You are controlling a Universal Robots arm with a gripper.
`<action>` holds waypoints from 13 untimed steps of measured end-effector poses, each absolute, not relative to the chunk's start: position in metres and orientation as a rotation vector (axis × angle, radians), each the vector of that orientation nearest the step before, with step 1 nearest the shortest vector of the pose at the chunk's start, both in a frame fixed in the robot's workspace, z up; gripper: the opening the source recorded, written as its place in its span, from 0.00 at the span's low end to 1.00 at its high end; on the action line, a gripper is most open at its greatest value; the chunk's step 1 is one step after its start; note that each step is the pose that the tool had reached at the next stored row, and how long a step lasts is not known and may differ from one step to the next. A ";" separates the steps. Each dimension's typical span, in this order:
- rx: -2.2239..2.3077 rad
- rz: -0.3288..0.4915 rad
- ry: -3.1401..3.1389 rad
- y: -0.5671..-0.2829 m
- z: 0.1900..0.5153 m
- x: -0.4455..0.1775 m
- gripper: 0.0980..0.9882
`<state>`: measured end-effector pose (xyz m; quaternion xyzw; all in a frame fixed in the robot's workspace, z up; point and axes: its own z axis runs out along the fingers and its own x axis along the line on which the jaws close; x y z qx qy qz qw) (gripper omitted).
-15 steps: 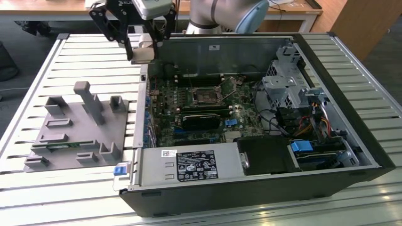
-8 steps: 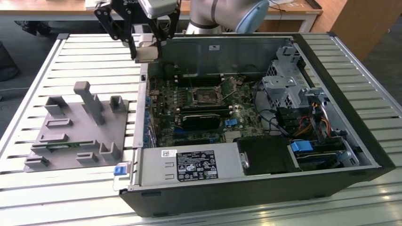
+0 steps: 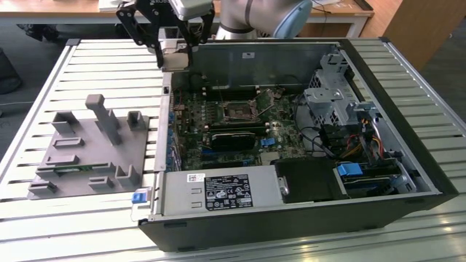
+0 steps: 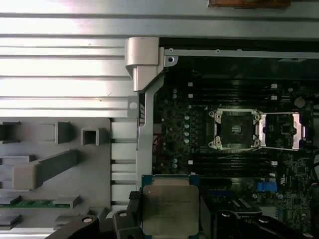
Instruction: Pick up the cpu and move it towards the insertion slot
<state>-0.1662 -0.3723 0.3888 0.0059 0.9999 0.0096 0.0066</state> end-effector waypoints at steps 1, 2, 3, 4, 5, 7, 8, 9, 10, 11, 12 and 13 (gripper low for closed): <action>0.018 0.030 3.128 -0.372 0.389 -0.165 0.50; 0.019 0.030 3.128 -0.372 0.389 -0.164 0.50; 0.018 0.030 3.128 -0.372 0.389 -0.162 0.50; 0.018 0.030 3.128 -0.371 0.389 -0.161 0.50; 0.018 0.030 3.128 -0.371 0.389 -0.160 0.50; 0.018 0.030 3.128 -0.371 0.389 -0.157 0.50; 0.018 0.030 3.128 -0.371 0.389 -0.155 0.50; 0.019 0.030 3.128 -0.371 0.389 -0.154 0.50; 0.019 0.030 3.128 -0.370 0.389 -0.153 0.50; 0.019 0.030 3.128 -0.370 0.389 -0.152 0.50; 0.019 0.030 3.128 -0.370 0.389 -0.150 0.50; 0.019 0.030 3.128 -0.370 0.389 -0.149 0.50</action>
